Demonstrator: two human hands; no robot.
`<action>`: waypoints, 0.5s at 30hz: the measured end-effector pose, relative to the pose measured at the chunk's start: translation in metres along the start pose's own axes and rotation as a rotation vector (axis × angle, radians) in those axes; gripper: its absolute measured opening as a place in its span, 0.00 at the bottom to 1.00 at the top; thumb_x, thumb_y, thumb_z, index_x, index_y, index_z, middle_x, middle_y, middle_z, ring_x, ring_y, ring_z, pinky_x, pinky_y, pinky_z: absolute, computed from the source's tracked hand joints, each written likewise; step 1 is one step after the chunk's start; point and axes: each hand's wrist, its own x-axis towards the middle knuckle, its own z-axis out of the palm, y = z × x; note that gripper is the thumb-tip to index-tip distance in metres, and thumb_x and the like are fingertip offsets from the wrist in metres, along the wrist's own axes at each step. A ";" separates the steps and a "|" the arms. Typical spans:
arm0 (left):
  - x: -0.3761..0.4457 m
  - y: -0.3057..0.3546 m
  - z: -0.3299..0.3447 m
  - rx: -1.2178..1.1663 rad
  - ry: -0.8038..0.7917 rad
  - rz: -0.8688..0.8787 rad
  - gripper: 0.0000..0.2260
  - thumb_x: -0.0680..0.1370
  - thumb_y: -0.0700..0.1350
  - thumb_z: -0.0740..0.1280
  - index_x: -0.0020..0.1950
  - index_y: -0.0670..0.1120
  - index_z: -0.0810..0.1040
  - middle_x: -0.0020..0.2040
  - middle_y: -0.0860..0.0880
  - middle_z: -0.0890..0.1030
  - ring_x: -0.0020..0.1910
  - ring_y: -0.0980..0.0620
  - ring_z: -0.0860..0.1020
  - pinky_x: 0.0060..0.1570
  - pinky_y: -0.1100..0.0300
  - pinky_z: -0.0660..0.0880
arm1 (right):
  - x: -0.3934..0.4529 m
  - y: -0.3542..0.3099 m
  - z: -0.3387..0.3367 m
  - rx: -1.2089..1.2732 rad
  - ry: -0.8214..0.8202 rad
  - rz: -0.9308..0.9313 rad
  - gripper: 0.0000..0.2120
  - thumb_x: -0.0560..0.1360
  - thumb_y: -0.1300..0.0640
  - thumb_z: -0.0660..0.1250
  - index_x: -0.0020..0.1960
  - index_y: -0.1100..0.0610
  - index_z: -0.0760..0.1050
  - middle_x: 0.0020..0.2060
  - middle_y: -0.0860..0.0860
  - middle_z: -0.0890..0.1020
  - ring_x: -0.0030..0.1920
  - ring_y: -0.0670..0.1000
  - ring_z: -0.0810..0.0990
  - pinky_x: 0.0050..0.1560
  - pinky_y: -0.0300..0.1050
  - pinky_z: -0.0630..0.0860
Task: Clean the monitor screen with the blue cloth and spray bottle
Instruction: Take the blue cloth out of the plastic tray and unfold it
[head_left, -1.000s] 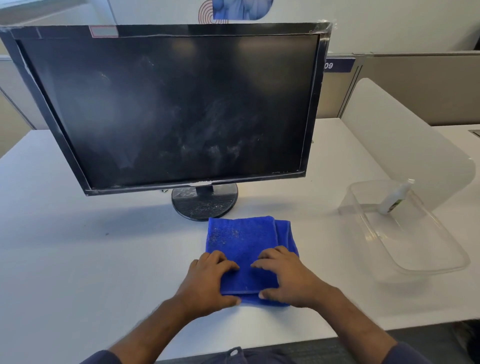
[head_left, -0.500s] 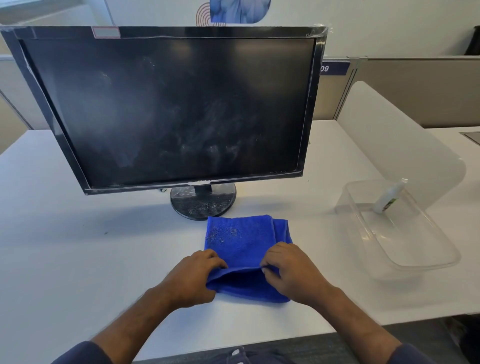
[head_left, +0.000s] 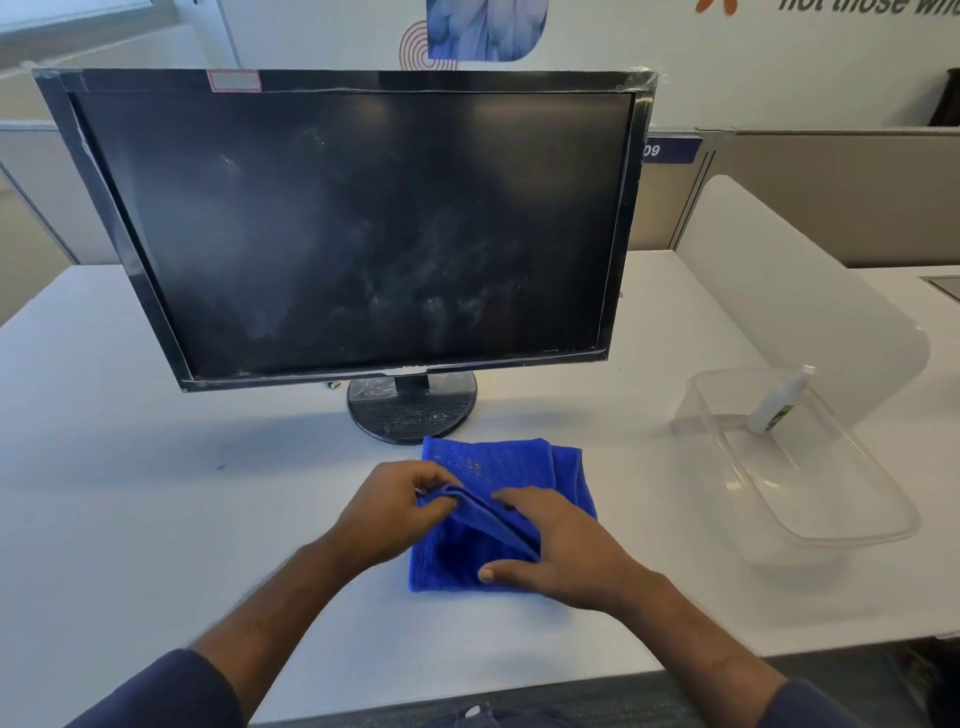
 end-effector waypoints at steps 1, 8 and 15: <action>0.004 0.009 -0.002 -0.061 0.045 0.015 0.08 0.75 0.40 0.73 0.47 0.53 0.86 0.40 0.59 0.85 0.42 0.62 0.81 0.42 0.73 0.73 | 0.004 -0.007 -0.001 0.070 0.023 0.001 0.41 0.65 0.29 0.69 0.72 0.43 0.64 0.64 0.37 0.72 0.63 0.39 0.70 0.63 0.39 0.70; 0.025 0.036 -0.007 -0.360 0.370 -0.029 0.09 0.76 0.45 0.73 0.56 0.51 0.82 0.48 0.54 0.84 0.47 0.59 0.81 0.47 0.65 0.79 | 0.043 -0.036 -0.034 0.240 0.402 -0.045 0.05 0.77 0.59 0.65 0.45 0.55 0.80 0.36 0.49 0.82 0.37 0.48 0.77 0.40 0.43 0.72; -0.013 -0.018 0.044 0.033 0.238 -0.483 0.31 0.71 0.66 0.70 0.66 0.46 0.73 0.59 0.49 0.77 0.56 0.48 0.79 0.52 0.53 0.75 | 0.051 -0.051 -0.092 0.253 0.544 -0.034 0.08 0.79 0.56 0.64 0.45 0.55 0.81 0.37 0.48 0.83 0.38 0.47 0.79 0.42 0.43 0.76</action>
